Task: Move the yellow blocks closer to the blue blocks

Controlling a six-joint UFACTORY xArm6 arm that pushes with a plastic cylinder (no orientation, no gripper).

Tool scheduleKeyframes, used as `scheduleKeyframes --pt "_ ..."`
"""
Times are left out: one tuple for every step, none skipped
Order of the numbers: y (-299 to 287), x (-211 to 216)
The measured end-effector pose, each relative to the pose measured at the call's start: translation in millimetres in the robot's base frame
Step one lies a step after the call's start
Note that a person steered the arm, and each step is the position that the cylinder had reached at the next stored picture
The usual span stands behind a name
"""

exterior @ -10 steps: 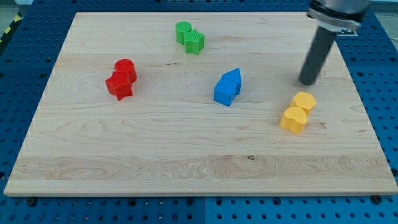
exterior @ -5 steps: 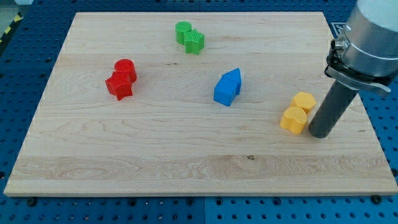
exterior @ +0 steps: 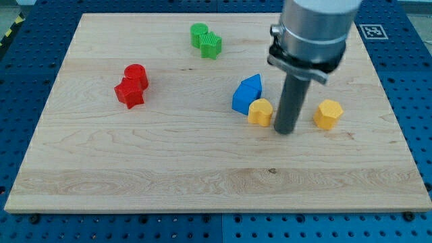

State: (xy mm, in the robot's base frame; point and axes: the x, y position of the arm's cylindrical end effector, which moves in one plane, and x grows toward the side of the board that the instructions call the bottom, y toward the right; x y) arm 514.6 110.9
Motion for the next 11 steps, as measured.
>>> scheduleKeyframes --pt "38.2 31.5" --pt "89.2 25.1" --pt "114.0 -2.9" --pt "114.7 -20.1" --pt "99.9 -33.5" --pt "76.2 -52.9" --pt "48.5 -66.1" --pt "45.7 -67.9" --pt "81.5 -27.5" --pt "73.6 -5.8" --pt "41.8 -16.4"
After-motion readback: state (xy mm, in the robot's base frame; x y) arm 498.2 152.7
